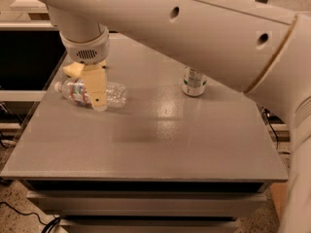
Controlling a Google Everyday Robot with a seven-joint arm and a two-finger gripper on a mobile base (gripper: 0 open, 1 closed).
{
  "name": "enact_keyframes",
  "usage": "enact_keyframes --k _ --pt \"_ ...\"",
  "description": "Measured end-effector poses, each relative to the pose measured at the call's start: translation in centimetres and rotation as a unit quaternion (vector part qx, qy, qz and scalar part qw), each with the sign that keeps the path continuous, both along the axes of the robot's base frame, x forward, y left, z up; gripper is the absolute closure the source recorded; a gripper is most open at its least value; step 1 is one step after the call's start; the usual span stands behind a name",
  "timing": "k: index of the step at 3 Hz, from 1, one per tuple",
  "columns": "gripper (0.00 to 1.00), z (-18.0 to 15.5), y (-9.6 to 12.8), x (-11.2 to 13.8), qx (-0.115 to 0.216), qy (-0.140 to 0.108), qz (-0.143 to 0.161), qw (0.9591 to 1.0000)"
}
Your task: Pick water bottle
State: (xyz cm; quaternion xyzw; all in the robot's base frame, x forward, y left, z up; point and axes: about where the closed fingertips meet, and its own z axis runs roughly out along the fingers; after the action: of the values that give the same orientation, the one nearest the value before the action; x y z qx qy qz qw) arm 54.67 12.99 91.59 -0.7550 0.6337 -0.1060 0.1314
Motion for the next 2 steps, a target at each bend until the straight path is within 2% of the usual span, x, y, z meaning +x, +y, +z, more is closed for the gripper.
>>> enact_keyframes --k 1,2 --pt "0.0 -1.1 1.1 0.7 -0.005 0.005 0.005 1.0" --pt "0.0 -2.9 1.5 1.4 0.003 0.022 0.002 0.9998"
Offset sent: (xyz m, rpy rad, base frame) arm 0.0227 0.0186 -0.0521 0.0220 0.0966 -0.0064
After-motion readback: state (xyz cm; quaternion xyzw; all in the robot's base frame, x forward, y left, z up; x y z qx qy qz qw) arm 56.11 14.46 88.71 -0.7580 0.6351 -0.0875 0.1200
